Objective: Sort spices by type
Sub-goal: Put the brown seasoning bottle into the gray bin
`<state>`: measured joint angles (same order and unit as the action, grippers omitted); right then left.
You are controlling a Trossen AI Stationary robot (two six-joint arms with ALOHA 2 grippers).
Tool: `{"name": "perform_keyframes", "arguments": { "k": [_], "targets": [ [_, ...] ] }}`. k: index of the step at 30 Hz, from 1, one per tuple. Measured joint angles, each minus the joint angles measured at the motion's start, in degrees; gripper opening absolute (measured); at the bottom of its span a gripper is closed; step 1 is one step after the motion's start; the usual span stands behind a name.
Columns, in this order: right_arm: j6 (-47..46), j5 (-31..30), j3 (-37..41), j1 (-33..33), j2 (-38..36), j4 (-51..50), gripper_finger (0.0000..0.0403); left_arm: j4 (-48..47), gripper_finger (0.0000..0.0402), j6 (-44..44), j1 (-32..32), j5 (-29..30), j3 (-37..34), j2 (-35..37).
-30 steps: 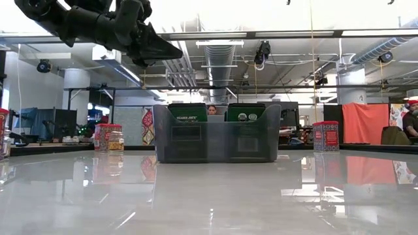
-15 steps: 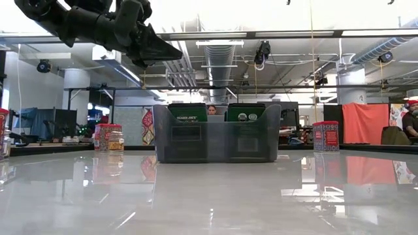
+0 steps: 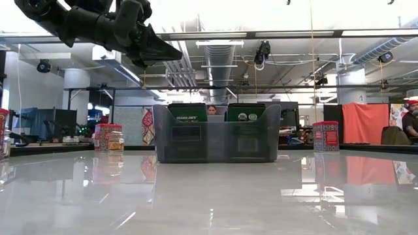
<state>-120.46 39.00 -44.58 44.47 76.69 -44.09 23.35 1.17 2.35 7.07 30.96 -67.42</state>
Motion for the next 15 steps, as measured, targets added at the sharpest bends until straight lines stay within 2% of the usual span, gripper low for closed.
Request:
{"name": "perform_keyframes", "arguments": {
  "k": [6,15],
  "targets": [
    [0.5,1.2,0.0,0.0,0.0,3.3,0.0178,-0.4,0.0001,0.0,0.0,0.0,0.0,0.0],
    [0.8,0.9,0.8,0.2,0.0,2.7,0.0181,-0.3,0.0001,0.2,0.0,0.0,0.0,0.0]
  ]
}}
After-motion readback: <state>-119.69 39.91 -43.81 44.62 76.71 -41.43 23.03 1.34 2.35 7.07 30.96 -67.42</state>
